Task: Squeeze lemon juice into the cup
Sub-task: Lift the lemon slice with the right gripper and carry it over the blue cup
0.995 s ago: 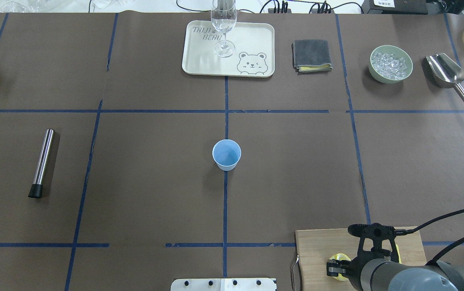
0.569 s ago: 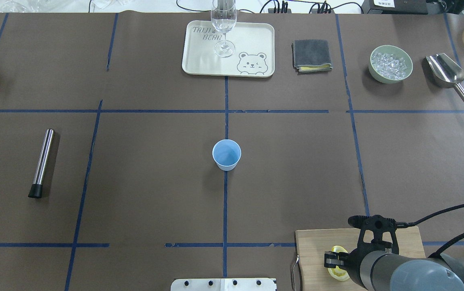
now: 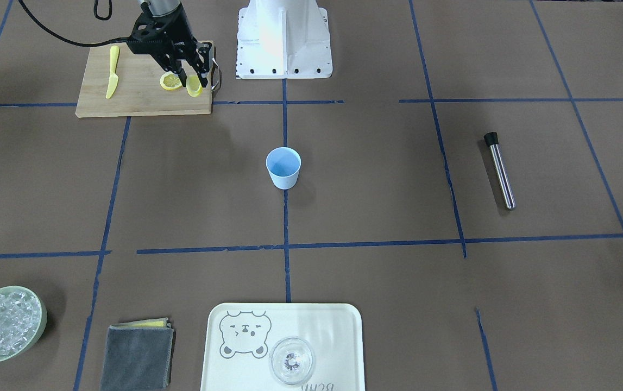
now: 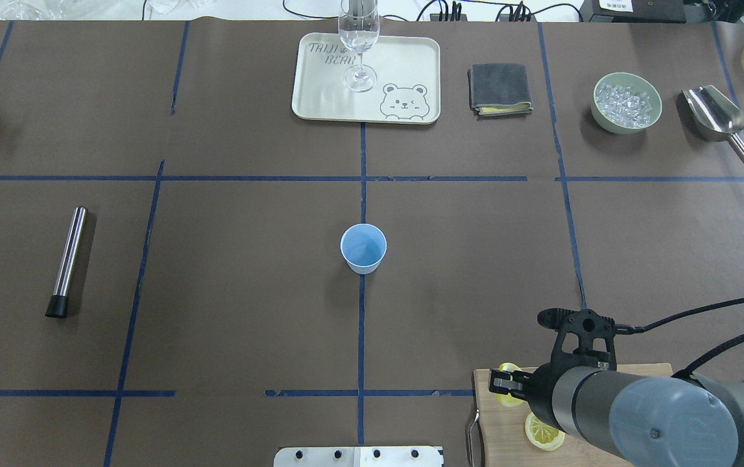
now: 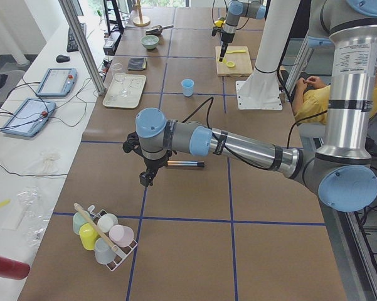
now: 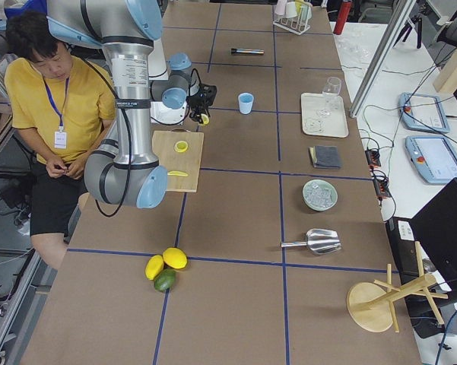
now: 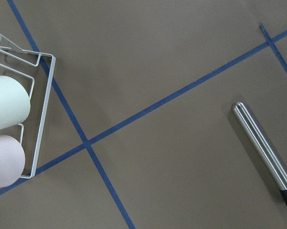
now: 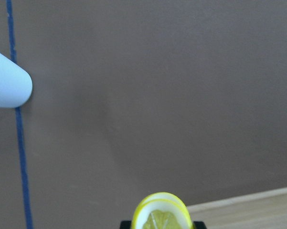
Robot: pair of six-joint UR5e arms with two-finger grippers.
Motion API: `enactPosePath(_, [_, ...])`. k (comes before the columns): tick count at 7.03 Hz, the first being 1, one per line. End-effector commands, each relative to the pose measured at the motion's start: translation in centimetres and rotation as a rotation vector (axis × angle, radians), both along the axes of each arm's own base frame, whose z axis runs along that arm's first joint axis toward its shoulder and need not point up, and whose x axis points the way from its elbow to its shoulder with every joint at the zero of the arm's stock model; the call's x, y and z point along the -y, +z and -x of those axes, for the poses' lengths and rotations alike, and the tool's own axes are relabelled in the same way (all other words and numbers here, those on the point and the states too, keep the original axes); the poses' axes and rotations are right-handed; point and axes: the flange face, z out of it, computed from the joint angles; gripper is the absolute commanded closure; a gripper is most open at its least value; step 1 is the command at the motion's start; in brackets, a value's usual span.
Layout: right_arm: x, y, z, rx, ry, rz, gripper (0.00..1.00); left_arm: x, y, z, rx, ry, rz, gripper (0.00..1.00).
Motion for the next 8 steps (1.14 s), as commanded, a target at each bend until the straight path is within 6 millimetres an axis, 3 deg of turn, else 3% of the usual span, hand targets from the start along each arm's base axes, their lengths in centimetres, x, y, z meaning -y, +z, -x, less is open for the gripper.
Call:
enactPosePath(1, [7.8,-5.9,3.9,0.049,0.063,0.038,0.50,-0.3,0.3,0.0,0.000,0.002,0.005,0.00])
enactPosePath(5, [14.2,-11.2,7.4,0.085,0.138,0.034,0.50,-0.6,0.5,0.0,0.001,0.003,0.006,0.00])
enactPosePath(8, [17.0,-11.6,12.2,0.102,0.156,0.046,0.49,-0.6,0.4,0.0,0.000,0.003,0.003,0.00])
